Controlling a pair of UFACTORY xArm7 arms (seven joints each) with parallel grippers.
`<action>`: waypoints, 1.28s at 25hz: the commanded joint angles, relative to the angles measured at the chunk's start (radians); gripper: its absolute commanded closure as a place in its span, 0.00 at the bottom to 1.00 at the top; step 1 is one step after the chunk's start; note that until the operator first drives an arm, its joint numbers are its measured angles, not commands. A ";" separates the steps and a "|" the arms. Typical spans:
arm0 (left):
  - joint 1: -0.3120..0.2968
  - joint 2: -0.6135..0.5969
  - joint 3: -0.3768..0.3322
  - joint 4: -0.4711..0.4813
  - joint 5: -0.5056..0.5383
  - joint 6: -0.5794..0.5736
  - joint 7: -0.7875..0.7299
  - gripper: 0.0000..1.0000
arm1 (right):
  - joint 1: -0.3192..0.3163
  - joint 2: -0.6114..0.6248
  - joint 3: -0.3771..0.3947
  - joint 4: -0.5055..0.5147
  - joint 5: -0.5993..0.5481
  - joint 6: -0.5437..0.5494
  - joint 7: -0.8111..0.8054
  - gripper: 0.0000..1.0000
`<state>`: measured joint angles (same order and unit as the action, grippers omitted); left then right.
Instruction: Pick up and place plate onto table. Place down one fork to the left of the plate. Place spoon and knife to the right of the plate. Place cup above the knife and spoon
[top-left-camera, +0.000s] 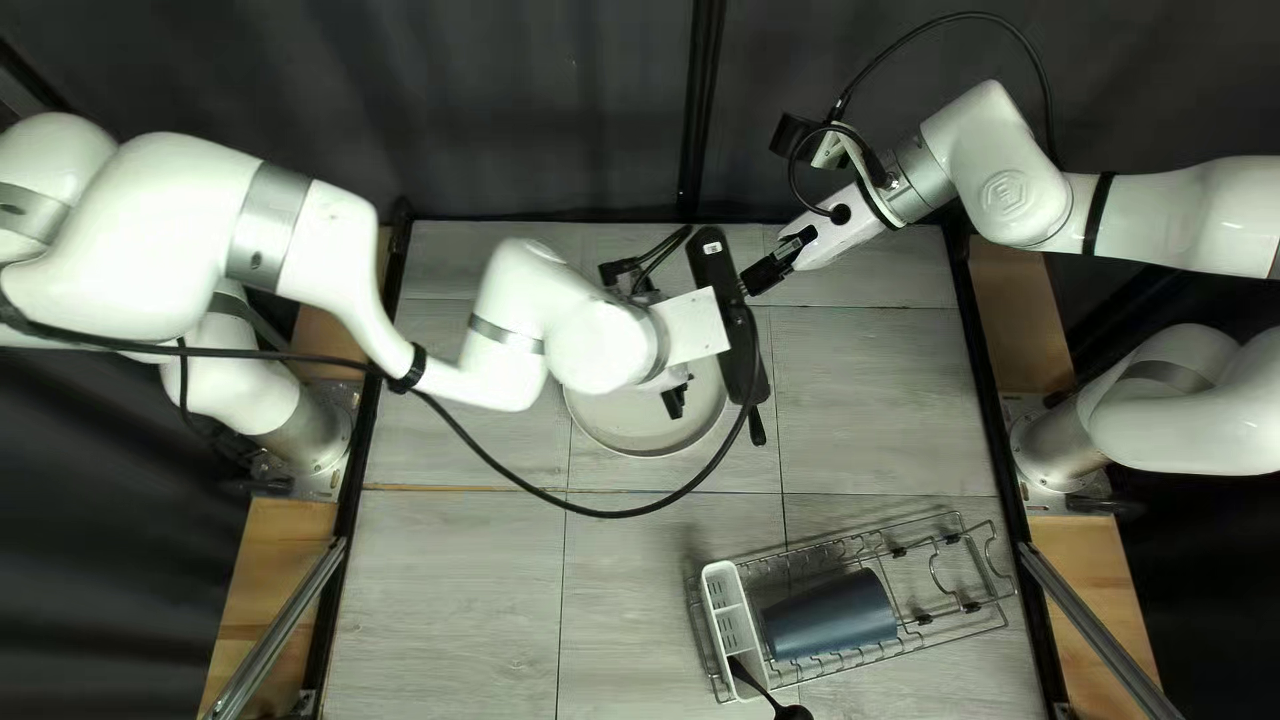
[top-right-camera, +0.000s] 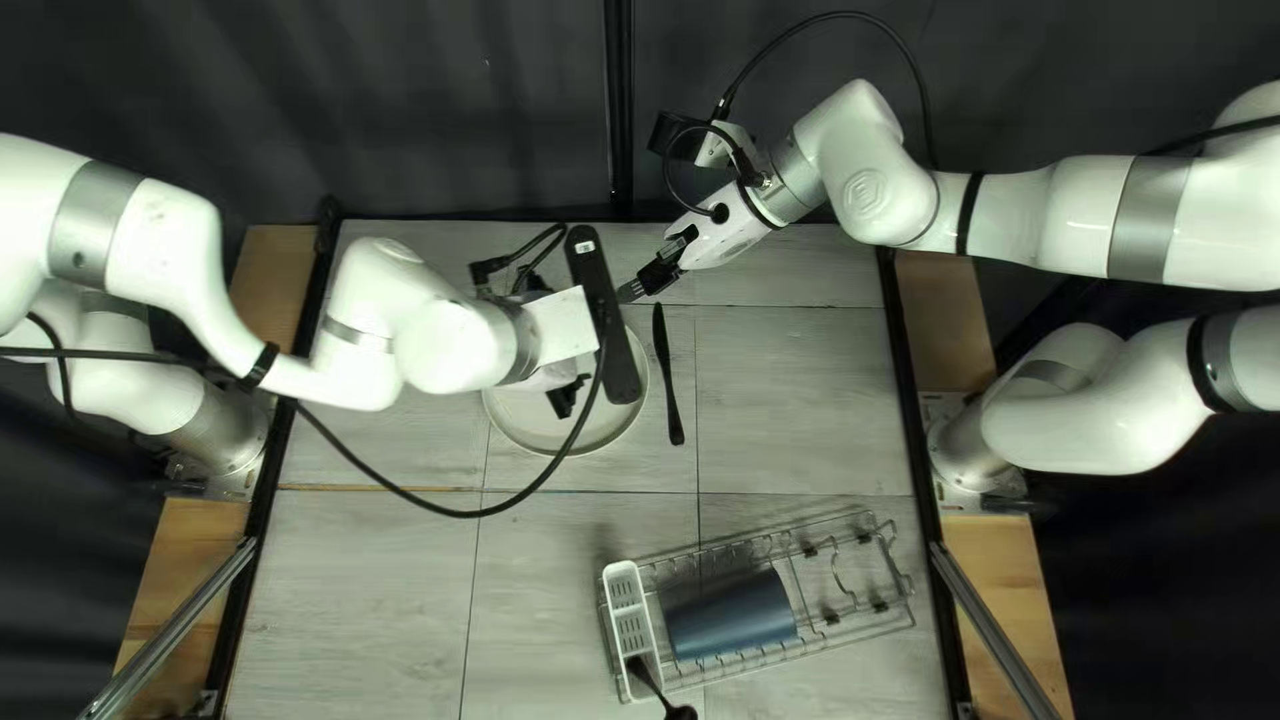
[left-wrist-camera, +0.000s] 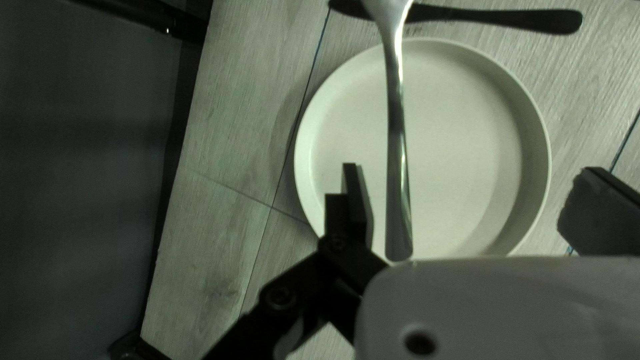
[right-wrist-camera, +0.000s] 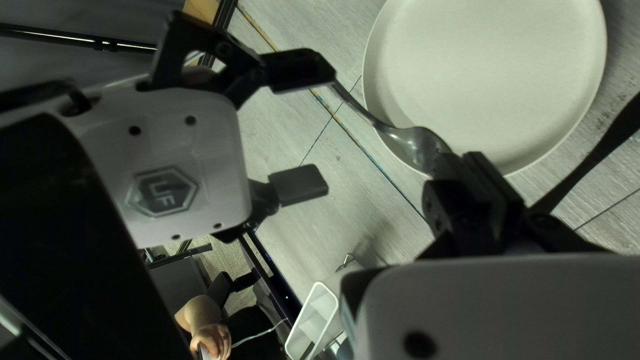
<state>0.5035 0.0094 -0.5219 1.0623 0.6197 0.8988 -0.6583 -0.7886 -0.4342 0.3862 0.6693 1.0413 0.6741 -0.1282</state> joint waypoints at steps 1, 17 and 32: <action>0.013 0.013 0.013 0.008 0.003 -0.015 0.020 0.00 | 0.000 0.000 0.000 0.000 0.000 0.000 0.000 1.00; 0.024 0.014 0.022 -0.012 0.011 -0.074 0.046 1.00 | 0.000 0.000 0.000 0.000 0.000 0.000 0.000 1.00; 0.011 -0.090 0.011 -0.153 -0.018 -0.079 -0.050 1.00 | 0.000 0.000 0.000 0.000 0.000 0.000 0.000 0.00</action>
<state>0.5240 -0.0218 -0.5035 0.9767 0.6238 0.8253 -0.6712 -0.7886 -0.4342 0.3862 0.6693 1.0413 0.6741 -0.1282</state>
